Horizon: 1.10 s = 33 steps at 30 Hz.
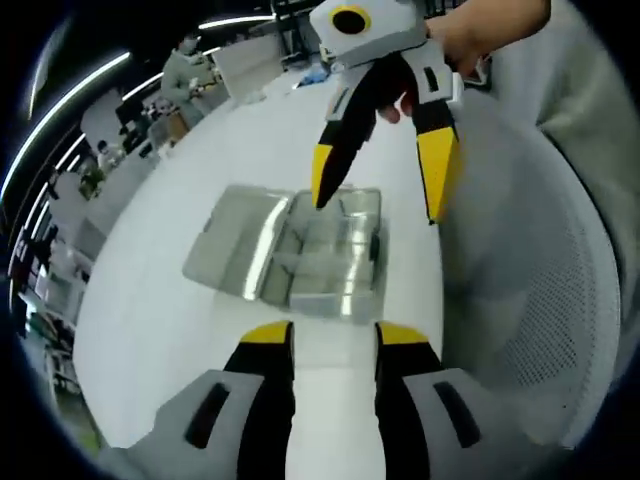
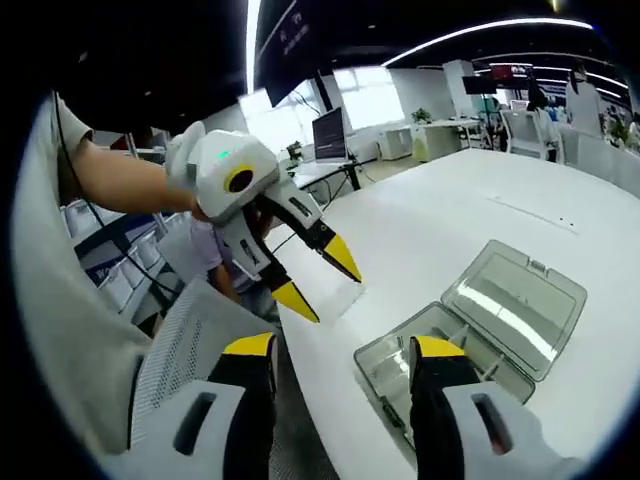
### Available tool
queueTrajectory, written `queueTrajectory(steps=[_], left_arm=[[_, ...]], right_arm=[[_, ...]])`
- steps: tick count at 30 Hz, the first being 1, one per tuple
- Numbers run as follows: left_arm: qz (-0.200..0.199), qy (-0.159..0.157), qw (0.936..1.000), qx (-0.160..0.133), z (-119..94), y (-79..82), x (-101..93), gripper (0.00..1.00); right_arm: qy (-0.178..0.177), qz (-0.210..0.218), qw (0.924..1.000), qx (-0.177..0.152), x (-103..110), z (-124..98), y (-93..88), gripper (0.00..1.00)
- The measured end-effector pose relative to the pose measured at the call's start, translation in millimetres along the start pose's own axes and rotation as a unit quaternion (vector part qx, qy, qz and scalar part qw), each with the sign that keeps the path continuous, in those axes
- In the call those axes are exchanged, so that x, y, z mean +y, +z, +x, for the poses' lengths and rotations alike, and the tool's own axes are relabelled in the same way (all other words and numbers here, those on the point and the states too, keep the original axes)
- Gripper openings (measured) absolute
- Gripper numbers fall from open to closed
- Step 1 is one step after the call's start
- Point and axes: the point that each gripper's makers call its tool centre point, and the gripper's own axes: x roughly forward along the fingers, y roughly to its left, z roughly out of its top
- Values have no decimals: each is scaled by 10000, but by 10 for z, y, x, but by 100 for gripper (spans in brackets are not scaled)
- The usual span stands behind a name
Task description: Insert the divider into the dual guide fixture by aligning both edges with the guide slots and pushing it downward to the bottom, including one-sided entry, uneven engagement, binding, and posture correction.
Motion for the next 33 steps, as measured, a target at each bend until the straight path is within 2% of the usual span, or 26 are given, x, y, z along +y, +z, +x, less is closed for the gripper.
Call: queueTrajectory(steps=[7, 12, 19, 28, 33], left_arm=[[-20, 171, 9996, -209, -27, 127, -33, 28], [32, 311, 9990, -332, -43, 226, -61, 28], [268, 520, 9975, -407, -28, 346, -112, 28], [468, 740, 9949, -510, -37, 493, -146, 28], [491, 838, 9936, -577, -42, 548, -130, 28]], right_arm=[[177, 336, 9993, -51, 44, 23, 41, 44], [206, 425, 9988, -100, 52, 29, 66, 42], [296, 738, 9966, -233, 68, 30, 129, 37], [252, 915, 9952, -228, 23, 20, 120, 31], [242, 1012, 9942, -256, 13, -2, 132, 23]])
